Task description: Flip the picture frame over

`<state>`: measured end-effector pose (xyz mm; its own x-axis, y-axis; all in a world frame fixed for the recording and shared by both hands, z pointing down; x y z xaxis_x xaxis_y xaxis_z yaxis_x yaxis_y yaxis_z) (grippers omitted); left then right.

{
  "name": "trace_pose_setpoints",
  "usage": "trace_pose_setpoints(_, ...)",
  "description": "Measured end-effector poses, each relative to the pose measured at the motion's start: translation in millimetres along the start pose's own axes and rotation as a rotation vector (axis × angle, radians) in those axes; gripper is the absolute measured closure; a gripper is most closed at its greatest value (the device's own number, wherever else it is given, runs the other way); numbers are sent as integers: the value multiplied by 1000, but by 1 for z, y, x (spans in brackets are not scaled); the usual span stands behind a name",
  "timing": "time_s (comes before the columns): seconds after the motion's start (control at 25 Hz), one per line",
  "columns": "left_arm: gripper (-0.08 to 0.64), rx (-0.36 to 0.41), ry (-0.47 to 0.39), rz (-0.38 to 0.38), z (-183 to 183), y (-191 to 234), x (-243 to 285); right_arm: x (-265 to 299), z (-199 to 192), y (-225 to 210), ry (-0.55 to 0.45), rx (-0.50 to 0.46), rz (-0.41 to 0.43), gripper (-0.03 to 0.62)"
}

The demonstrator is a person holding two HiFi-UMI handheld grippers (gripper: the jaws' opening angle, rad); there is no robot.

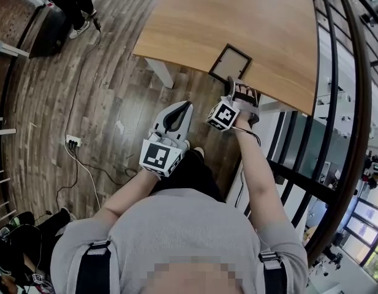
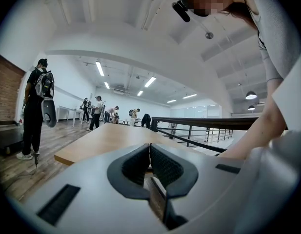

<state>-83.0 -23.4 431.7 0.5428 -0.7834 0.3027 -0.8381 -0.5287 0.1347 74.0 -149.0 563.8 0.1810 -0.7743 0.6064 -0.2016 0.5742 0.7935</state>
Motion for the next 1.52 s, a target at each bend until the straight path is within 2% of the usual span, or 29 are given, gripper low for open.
trace_pose_setpoints(0.28, 552, -2, -18, -23, 4, -5, 2, -18, -7, -3, -47, -4, -51, 476)
trace_pose_setpoints(0.44, 552, 0, -29, -39, 4, -11, 5, -31, -16, -9, -132, 86, -96, 500)
trace_pose_setpoints(0.76, 552, 37, -45, -62, 11, -15, 6, -47, -23, -31, -217, 267, -110, 505)
trace_pose_setpoints(0.88, 552, 24, -47, -61, 12, -11, 7, -56, -18, -50, -270, 416, -104, 508)
trace_pose_setpoints(1.16, 552, 16, -43, -63, 13, -10, 5, -61, -22, -98, -374, 886, -61, 509)
trace_pose_setpoints(1.4, 552, 15, -41, -62, 17, -8, 6, -55, -30, -123, -409, 1066, -11, 509)
trace_pose_setpoints(1.52, 552, 9, -41, -57, 17, -7, 5, -51, -41, -131, -454, 1236, 70, 509)
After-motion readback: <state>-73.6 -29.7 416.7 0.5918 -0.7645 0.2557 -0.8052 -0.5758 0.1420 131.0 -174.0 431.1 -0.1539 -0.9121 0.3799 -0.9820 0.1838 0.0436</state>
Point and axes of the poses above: the fingertips, and each gripper's own axes: x forward along the fingers, y to its left, z out of its top, the point moved 8 cm from there along -x, backward along the fingers, and after that the axes turned 11 degrees about y, right-handed, at the moved point
